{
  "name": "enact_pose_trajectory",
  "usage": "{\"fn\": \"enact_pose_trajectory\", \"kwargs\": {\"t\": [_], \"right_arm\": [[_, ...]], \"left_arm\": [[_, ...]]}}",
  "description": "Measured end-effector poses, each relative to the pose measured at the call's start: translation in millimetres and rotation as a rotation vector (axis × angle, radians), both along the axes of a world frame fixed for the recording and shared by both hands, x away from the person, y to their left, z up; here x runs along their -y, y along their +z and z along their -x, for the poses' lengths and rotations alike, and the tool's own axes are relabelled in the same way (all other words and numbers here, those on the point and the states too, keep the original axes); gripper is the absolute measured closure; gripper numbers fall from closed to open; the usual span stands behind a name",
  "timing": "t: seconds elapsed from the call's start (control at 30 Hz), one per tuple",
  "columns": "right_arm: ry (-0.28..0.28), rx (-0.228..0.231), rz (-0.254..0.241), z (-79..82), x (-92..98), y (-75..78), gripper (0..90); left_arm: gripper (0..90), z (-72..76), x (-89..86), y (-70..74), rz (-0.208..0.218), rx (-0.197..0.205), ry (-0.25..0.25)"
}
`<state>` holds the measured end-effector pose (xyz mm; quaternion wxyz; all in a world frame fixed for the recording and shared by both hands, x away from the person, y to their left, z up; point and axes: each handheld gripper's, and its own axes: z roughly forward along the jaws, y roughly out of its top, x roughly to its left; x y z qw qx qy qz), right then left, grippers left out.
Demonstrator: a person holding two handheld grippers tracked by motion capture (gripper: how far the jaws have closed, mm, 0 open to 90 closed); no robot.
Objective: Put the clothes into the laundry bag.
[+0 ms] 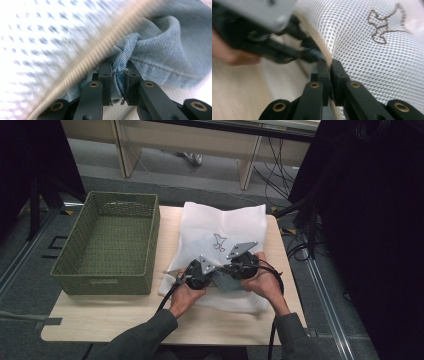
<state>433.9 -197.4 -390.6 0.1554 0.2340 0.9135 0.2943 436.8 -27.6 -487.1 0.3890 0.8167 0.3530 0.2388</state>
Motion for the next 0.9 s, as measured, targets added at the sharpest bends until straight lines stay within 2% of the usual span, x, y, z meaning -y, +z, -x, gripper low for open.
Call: {"fn": "enact_pose_trajectory", "kwargs": {"t": [0.07,0.13,0.17,0.2,0.23,0.27,0.3,0.33,0.37,0.4,0.43,0.5,0.53,0.57,0.6,0.67,0.73,0.77,0.8,0.9], "right_arm": [[0.001,-0.021,0.002,0.3,-1.3,-2.7,88.2],[0.016,-0.032,0.006,-1.2,-1.7,-6.5,88.2],[0.003,-0.034,-0.002,-1.1,-2.2,-8.6,88.2],[-0.011,-0.041,0.000,-1.1,-1.3,-10.1,88.2],[-0.011,-0.048,0.000,-1.3,-0.7,-10.6,88.2],[-0.012,-0.061,-0.005,-1.3,-0.6,-12.1,88.2],[-0.002,-0.059,0.002,-2.6,0.4,-14.0,88.2],[-0.002,-0.059,0.002,-2.6,0.4,-14.0,88.2],[-0.016,-0.101,0.012,-2.0,-2.4,-28.0,88.2],[-0.002,-0.104,0.015,-3.2,-2.8,-31.7,88.2],[0.005,-0.121,0.021,-4.5,-3.0,-37.2,88.2],[0.009,-0.163,0.010,-6.9,-4.1,-47.4,88.2],[-0.009,-0.172,0.009,-5.9,-4.5,-49.8,88.2],[-0.005,-0.175,0.008,-6.2,-5.0,-52.4,88.2],[-0.020,-0.190,0.010,-5.2,-5.8,-54.2,88.2],[-0.016,-0.193,0.019,-6.8,-6.6,-59.1,88.2],[-0.013,-0.201,0.031,-8.3,-7.5,-66.3,88.2],[-0.023,-0.215,0.035,-8.4,-7.4,-68.9,88.2],[-0.028,-0.217,0.041,-9.6,-7.0,-71.3,88.2],[-0.031,-0.195,0.066,-11.7,-7.4,-74.5,88.3]], "left_arm": [[78.5,-4.4,2.1,-3.3,0.056,0.004,0.037],[78.4,-6.6,1.8,-3.3,0.056,0.017,0.048],[78.3,-6.6,1.8,-3.3,0.056,0.017,0.048],[78.0,-7.4,6.5,-7.8,0.100,0.030,0.070],[77.6,-7.2,2.8,-7.9,0.010,0.023,0.028],[77.1,-6.8,3.5,-11.8,0.011,0.022,0.033],[76.3,-5.8,1.3,-15.5,0.008,-0.004,0.024],[75.4,-5.8,1.3,-15.5,0.008,-0.004,0.024],[74.9,-3.7,0.3,-20.5,0.024,-0.026,0.032],[74.6,-3.0,-1.4,-21.6,0.011,-0.025,0.027],[74.3,-1.9,-0.7,-23.8,0.035,-0.015,0.033],[73.3,0.4,-2.9,-24.3,0.024,-0.016,0.025],[72.6,1.5,-4.3,-24.1,0.017,-0.020,0.022],[71.5,3.1,-5.5,-23.7,0.020,-0.027,0.022],[69.2,2.2,-10.3,-21.1,-0.027,-0.001,0.006],[63.2,8.6,-15.0,-21.0,0.005,-0.068,0.001],[60.5,14.0,-24.1,-18.6,-0.016,-0.076,-0.035],[58.8,17.0,-28.4,-17.9,-0.019,-0.078,-0.036],[58.5,20.4,-31.9,-16.8,-0.012,-0.099,-0.040],[54.8,27.9,-42.1,-11.9,-0.053,-0.123,-0.084]]}}
